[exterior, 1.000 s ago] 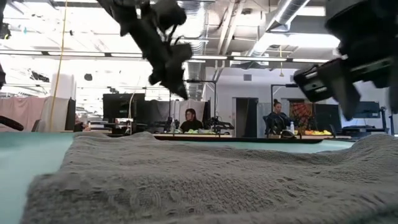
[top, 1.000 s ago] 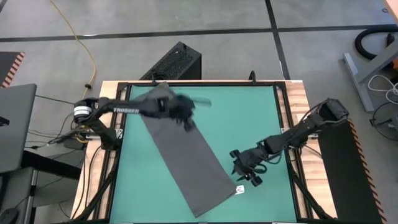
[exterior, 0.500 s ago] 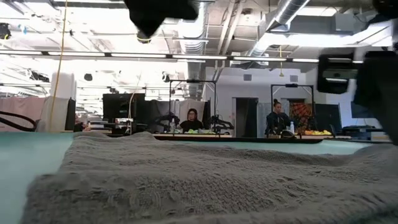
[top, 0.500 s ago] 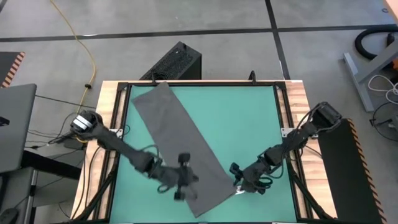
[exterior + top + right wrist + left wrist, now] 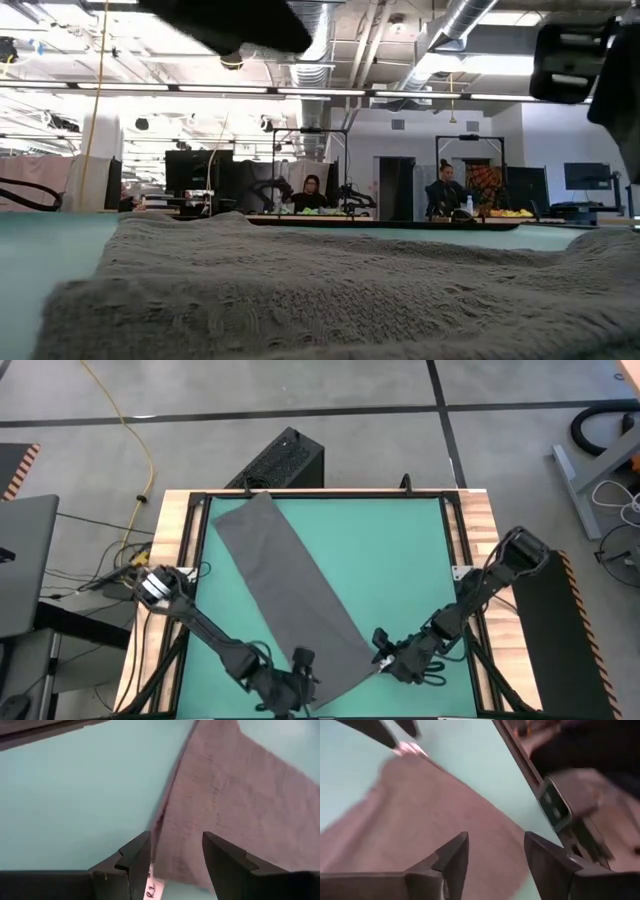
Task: Roll towel
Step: Roll the black towel
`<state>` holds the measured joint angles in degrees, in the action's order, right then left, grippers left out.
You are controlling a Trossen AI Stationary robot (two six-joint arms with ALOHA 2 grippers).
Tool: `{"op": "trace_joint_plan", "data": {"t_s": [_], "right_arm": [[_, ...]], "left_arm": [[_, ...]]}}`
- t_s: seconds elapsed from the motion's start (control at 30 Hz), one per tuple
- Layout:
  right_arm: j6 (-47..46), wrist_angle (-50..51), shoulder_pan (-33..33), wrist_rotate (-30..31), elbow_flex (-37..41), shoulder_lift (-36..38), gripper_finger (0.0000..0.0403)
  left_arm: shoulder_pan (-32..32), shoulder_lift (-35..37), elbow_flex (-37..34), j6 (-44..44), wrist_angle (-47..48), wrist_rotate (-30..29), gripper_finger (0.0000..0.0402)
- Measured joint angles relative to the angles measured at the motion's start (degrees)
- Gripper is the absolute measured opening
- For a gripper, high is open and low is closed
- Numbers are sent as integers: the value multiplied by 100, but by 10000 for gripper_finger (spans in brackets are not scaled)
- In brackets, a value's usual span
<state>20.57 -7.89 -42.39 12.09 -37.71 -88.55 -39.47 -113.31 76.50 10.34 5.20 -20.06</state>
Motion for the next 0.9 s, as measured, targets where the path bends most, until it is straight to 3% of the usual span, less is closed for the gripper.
{"op": "trace_joint_plan", "data": {"t_s": [0.13,0.37,0.6,0.77,0.9], "right_arm": [[-329,-135,-53,3,-5,-185,204],[-601,-462,-188,33,-39,-549,205],[-861,-547,-224,219,-62,-797,205],[-1141,-673,-232,300,-117,-1098,194],[-1658,-652,-216,462,-111,-1236,163]], "left_arm": [[-199,-360,461,-26,811,25,189],[-470,-743,570,-626,893,-440,190],[-415,-779,570,-827,956,-528,190],[-303,-823,553,-894,918,-394,187],[-208,-915,541,-912,911,-99,160]]}}
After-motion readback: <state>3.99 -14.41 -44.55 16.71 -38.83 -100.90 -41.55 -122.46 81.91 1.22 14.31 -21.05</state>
